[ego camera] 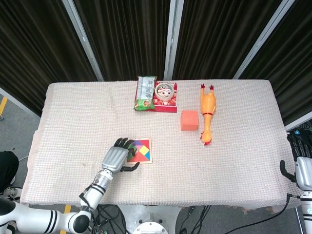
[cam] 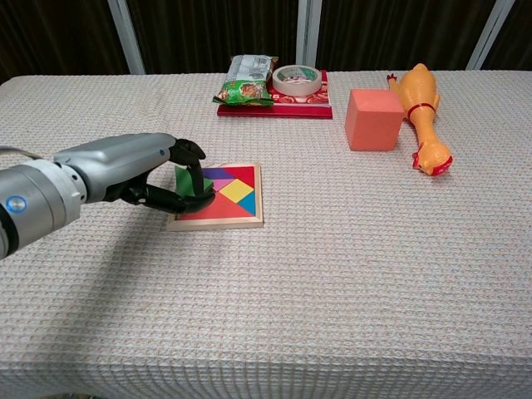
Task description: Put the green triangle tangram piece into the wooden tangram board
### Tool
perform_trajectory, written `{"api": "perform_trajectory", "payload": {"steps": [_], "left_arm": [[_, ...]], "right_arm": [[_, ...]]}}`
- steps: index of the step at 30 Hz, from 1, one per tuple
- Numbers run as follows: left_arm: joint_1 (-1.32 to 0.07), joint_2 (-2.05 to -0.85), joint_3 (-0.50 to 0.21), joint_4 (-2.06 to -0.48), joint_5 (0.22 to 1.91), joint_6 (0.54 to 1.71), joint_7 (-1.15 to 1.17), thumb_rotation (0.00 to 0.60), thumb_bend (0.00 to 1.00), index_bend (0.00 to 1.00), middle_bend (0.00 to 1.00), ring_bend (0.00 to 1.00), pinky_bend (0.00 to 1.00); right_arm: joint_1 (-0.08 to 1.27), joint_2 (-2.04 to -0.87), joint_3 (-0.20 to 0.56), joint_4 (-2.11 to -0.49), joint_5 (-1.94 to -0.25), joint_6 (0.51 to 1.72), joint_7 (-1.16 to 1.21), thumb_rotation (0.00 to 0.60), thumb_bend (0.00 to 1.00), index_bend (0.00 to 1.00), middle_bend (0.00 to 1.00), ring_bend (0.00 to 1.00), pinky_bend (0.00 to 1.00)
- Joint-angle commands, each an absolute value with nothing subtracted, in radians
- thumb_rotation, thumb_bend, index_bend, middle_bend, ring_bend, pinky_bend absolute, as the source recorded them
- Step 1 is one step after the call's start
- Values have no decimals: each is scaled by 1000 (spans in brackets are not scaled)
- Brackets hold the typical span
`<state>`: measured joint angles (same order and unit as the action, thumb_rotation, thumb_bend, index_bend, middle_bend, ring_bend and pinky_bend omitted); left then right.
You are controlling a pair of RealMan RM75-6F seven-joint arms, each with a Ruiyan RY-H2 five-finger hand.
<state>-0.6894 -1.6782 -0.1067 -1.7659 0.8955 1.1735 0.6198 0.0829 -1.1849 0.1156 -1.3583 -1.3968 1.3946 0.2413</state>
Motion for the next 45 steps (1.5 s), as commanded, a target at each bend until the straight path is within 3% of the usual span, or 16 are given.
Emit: {"api": "perform_trajectory", "payload": {"steps": [1,45], "left_arm": [[-689,-1679,-107,-1771,898,1172,617,252,303,413,78,0,0],[-669,-1679,-104,-1790,915,1201,644,253,303,432,78,0,0]], "right_arm": [[83,-1185,116,-1359,-1397,1395,241,600,434,0,0,0,0],[85,-1183,115,-1364,-1395,1392,236,600,434,0,0,0,0]]}}
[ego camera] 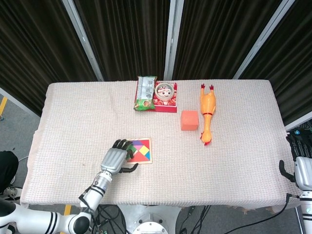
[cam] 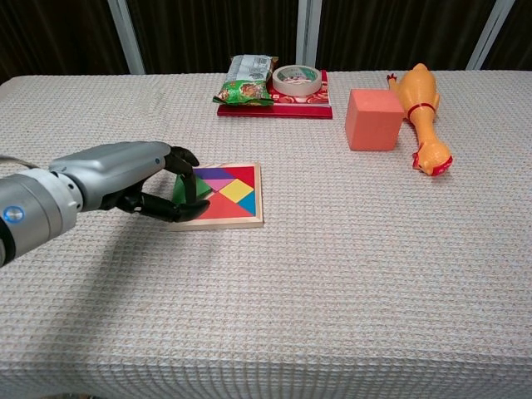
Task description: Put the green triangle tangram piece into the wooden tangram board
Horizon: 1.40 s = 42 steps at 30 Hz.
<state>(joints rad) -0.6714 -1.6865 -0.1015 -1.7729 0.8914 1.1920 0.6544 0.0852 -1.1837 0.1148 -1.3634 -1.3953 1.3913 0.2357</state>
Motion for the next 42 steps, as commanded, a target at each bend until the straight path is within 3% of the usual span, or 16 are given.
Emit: {"api": "perform_trajectory", "payload": {"steps": [1,17,42], "left_arm": [[-669,-1677,-107,-1793,923,1205,642,254,303,431,78,0,0],[-679,-1676,-173,-1702,837,1230,675,250,309,367,78,0,0],[-698,-1710,-173,-1666,793,1190,670,252,310,390,78,0,0]], "right_arm": [[85,-1183,115,-1364,-1395,1392,236,600,435,0,0,0,0],[84,-1183,114,-1359,-1396,1392,245,600,434,0,0,0,0],[86,-1183,115,-1351,-1396,1389,255,600,434,0,0,0,0]]}}
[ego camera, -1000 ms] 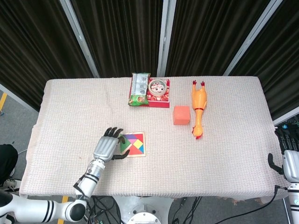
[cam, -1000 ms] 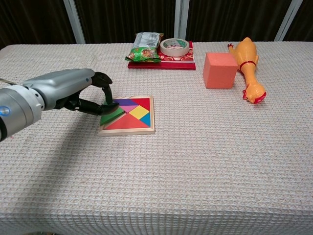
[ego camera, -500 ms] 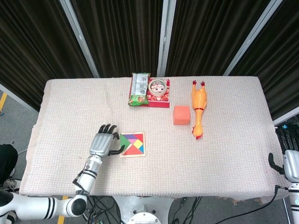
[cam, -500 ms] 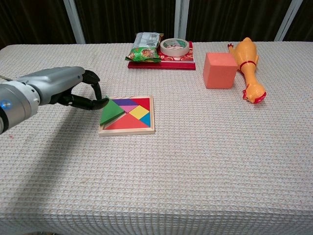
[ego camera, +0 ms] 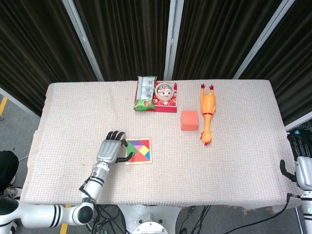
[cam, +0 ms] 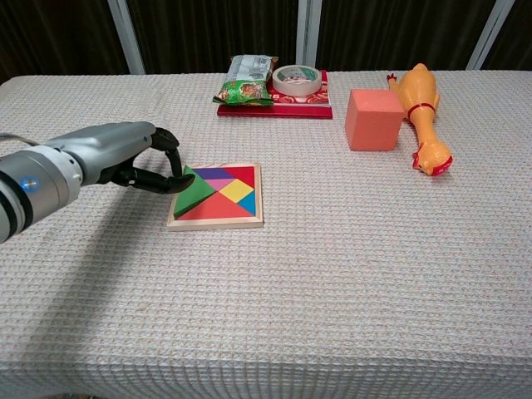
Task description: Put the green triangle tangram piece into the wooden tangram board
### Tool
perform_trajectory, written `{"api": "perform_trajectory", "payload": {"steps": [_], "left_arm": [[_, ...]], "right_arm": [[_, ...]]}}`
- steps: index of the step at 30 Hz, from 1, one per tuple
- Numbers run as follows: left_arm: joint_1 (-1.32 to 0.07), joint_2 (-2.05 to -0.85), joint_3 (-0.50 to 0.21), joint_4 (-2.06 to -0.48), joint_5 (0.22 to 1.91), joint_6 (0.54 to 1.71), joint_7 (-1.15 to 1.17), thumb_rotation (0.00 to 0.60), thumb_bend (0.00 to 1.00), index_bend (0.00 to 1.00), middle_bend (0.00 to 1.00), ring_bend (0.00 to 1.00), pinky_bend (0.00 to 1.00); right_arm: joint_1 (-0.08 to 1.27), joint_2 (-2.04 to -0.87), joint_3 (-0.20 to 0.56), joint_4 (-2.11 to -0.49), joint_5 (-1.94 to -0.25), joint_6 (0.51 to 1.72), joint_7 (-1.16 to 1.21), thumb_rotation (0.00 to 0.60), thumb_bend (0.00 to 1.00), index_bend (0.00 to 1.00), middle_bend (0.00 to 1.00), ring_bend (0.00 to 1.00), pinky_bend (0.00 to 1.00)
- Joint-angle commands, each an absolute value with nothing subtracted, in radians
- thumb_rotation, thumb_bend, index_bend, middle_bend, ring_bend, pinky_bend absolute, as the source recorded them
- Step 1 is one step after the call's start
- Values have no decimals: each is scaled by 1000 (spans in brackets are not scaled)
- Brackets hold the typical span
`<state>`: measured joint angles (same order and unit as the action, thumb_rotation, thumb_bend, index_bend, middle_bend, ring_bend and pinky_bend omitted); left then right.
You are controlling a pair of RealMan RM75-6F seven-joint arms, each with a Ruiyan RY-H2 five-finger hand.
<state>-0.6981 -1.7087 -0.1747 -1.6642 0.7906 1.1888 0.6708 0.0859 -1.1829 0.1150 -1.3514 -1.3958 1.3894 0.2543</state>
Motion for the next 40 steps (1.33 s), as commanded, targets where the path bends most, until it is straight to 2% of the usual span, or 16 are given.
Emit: {"api": "perform_trajectory", "payload": {"steps": [1,10,16,21,24,25,32,40], "left_arm": [[-698,-1710,-172,-1668,794,1190,670,251,310,390,78,0,0],[-697,-1714,-171,-1679,801,1194,660,251,309,391,78,0,0],[-662,-1643,-179,-1768,910,1264,602,251,300,354,78,0,0],[-554,-1514,-98,-1819,1101,1375,482,310,233,286,78,0,0],[-475,-1433,-36,-1810,1206,1448,395,382,216,264,78,0,0],[-452,-1411,-20,-1803,1231,1470,373,389,214,261,78,0,0],[-328,-1255,62,-1753,1341,1541,204,399,218,256,78,0,0],[-242,-1220,93,-1692,1414,1590,134,401,220,256,78,0,0]], "right_arm": [[86,-1184,115,-1350,-1396,1389,255,600,434,0,0,0,0],[86,-1185,116,-1349,-1397,1391,256,600,433,0,0,0,0],[86,-1184,115,-1353,-1397,1391,253,600,433,0,0,0,0],[83,-1184,113,-1362,-1406,1405,251,600,433,0,0,0,0],[79,-1184,113,-1368,-1418,1423,249,600,430,0,0,0,0],[78,-1184,113,-1370,-1422,1430,247,600,429,0,0,0,0],[61,-1179,104,-1410,-1444,1474,194,600,429,0,0,0,0],[59,-1174,98,-1451,-1448,1476,150,600,428,0,0,0,0]]}}
